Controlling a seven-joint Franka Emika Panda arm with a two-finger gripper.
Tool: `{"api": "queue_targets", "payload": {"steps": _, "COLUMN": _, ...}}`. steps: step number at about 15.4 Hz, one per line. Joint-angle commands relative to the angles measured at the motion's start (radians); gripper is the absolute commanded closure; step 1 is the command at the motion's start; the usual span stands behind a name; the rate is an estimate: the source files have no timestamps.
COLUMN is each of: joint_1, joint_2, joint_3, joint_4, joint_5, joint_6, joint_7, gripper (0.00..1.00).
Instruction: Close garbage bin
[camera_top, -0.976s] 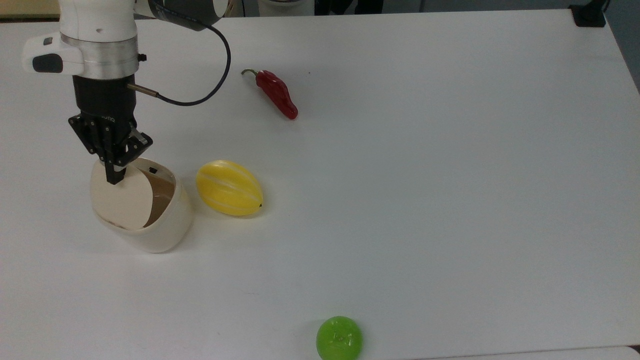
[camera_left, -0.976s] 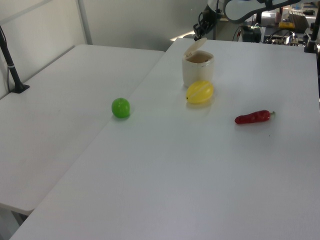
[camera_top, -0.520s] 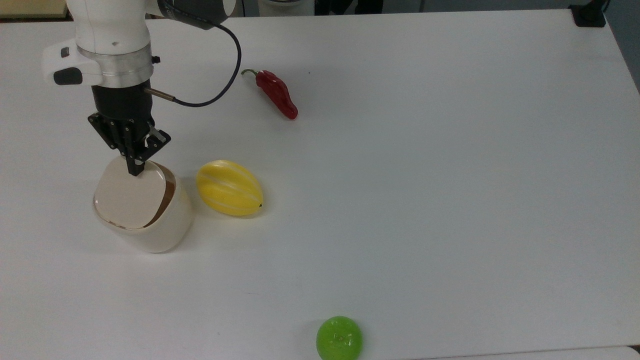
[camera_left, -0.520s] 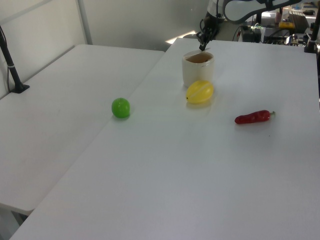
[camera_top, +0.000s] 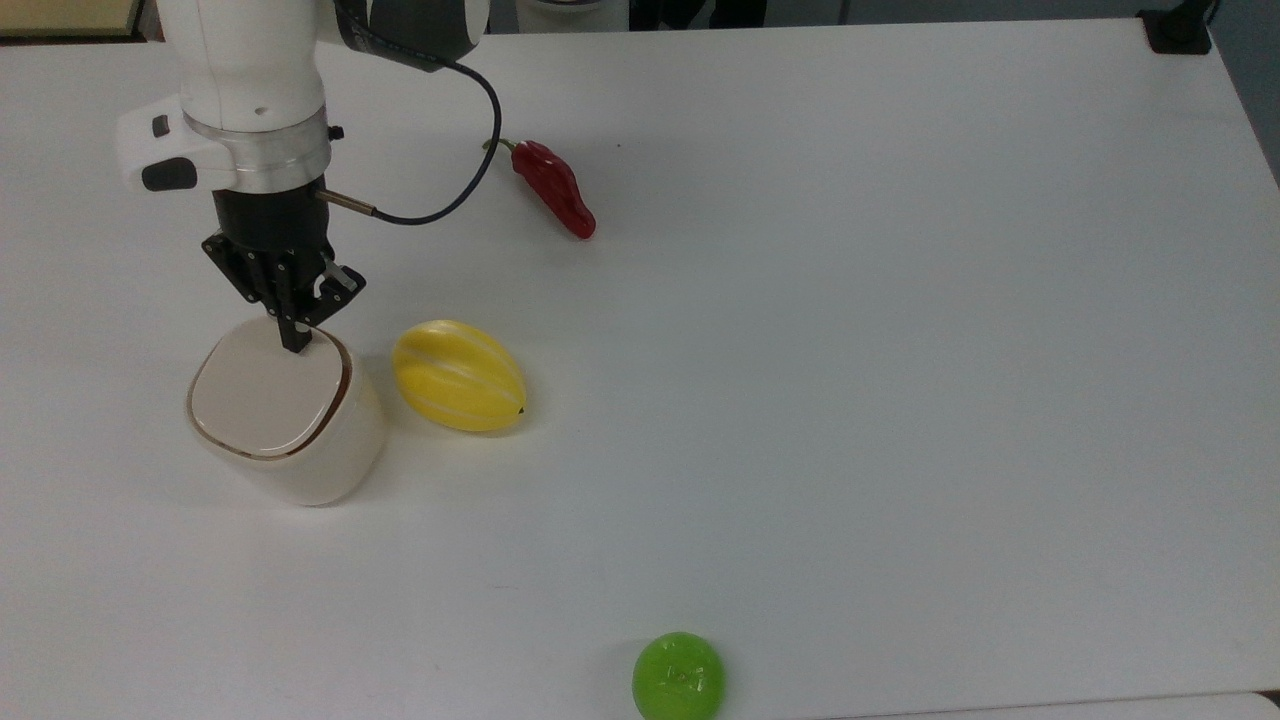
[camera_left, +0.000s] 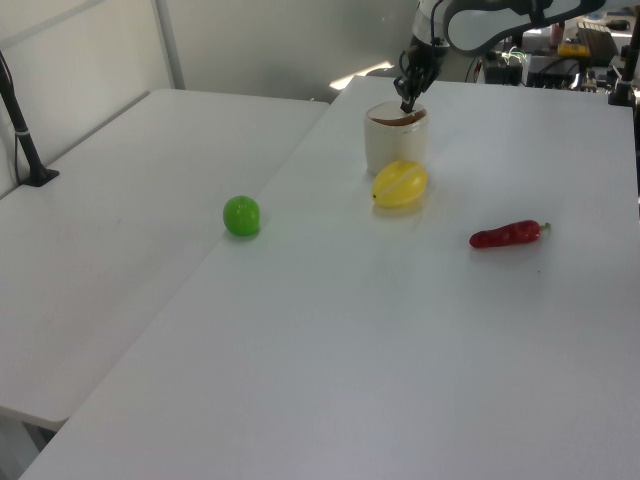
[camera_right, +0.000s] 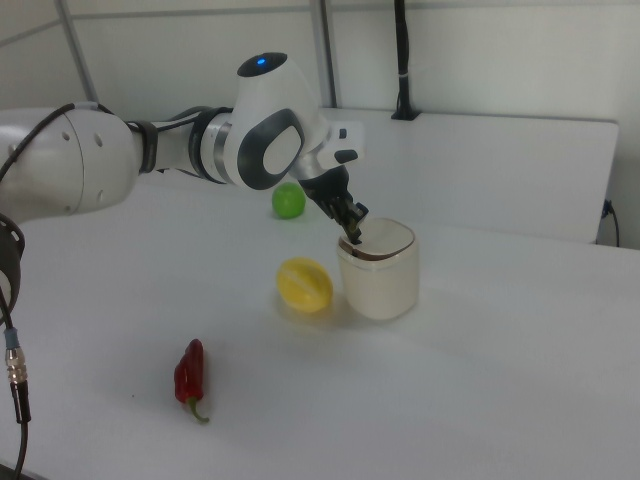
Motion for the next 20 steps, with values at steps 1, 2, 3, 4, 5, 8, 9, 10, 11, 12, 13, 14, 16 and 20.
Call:
{"api": "queue_targets", "payload": {"steps": 1, "joint_1": 0.005, "joint_2": -0.011, "joint_3": -0.012, "joint_4": -0.024, "joint_5": -0.016, "joint_6": -0.015, "joint_7": 0.004, "gripper": 1.0}}
{"api": "queue_targets", "payload": {"steps": 2, "joint_1": 0.002, "joint_2": -0.009, "joint_3": -0.012, "joint_4": -0.024, "joint_5": -0.016, "joint_6": -0.013, "joint_7": 0.001, "gripper": 1.0}}
{"api": "queue_targets", "payload": {"steps": 3, "joint_1": -0.001, "joint_2": -0.009, "joint_3": -0.014, "joint_4": -0.024, "joint_5": -0.014, "joint_6": -0.01, "joint_7": -0.004, "gripper": 1.0}}
{"api": "queue_targets", "payload": {"steps": 4, "joint_1": -0.001, "joint_2": 0.001, "joint_3": -0.014, "joint_4": -0.027, "joint_5": -0.014, "joint_6": -0.009, "joint_7": -0.004, "gripper": 1.0}}
{"api": "queue_targets", "payload": {"steps": 5, "joint_1": -0.001, "joint_2": 0.007, "joint_3": -0.014, "joint_4": -0.03, "joint_5": -0.014, "joint_6": -0.006, "joint_7": -0.004, "gripper": 1.0}}
{"api": "queue_targets", "payload": {"steps": 8, "joint_1": -0.001, "joint_2": 0.015, "joint_3": -0.014, "joint_4": -0.035, "joint_5": -0.014, "joint_6": -0.004, "joint_7": -0.003, "gripper": 1.0}}
{"api": "queue_targets", "payload": {"steps": 9, "joint_1": 0.001, "joint_2": 0.018, "joint_3": -0.014, "joint_4": -0.039, "joint_5": -0.014, "joint_6": -0.003, "joint_7": -0.003, "gripper": 1.0}}
{"api": "queue_targets", "payload": {"steps": 10, "joint_1": 0.001, "joint_2": 0.02, "joint_3": -0.014, "joint_4": -0.041, "joint_5": -0.014, "joint_6": -0.003, "joint_7": -0.003, "gripper": 1.0}}
{"api": "queue_targets", "payload": {"steps": 11, "joint_1": 0.001, "joint_2": 0.021, "joint_3": -0.014, "joint_4": -0.041, "joint_5": -0.014, "joint_6": -0.003, "joint_7": -0.004, "gripper": 1.0}}
{"api": "queue_targets", "payload": {"steps": 12, "joint_1": 0.001, "joint_2": 0.021, "joint_3": -0.014, "joint_4": -0.043, "joint_5": -0.014, "joint_6": -0.003, "joint_7": -0.004, "gripper": 1.0}}
{"api": "queue_targets", "payload": {"steps": 13, "joint_1": 0.001, "joint_2": 0.021, "joint_3": -0.014, "joint_4": -0.046, "joint_5": -0.014, "joint_6": -0.003, "joint_7": -0.004, "gripper": 1.0}}
{"api": "queue_targets", "payload": {"steps": 14, "joint_1": 0.001, "joint_2": 0.021, "joint_3": -0.014, "joint_4": -0.046, "joint_5": -0.014, "joint_6": -0.003, "joint_7": -0.004, "gripper": 1.0}}
{"api": "queue_targets", "payload": {"steps": 16, "joint_1": 0.001, "joint_2": 0.021, "joint_3": -0.014, "joint_4": -0.046, "joint_5": -0.014, "joint_6": -0.003, "joint_7": -0.004, "gripper": 1.0}}
{"api": "queue_targets", "payload": {"steps": 20, "joint_1": 0.001, "joint_2": 0.02, "joint_3": -0.014, "joint_4": -0.044, "joint_5": -0.014, "joint_6": -0.003, "joint_7": -0.003, "gripper": 1.0}}
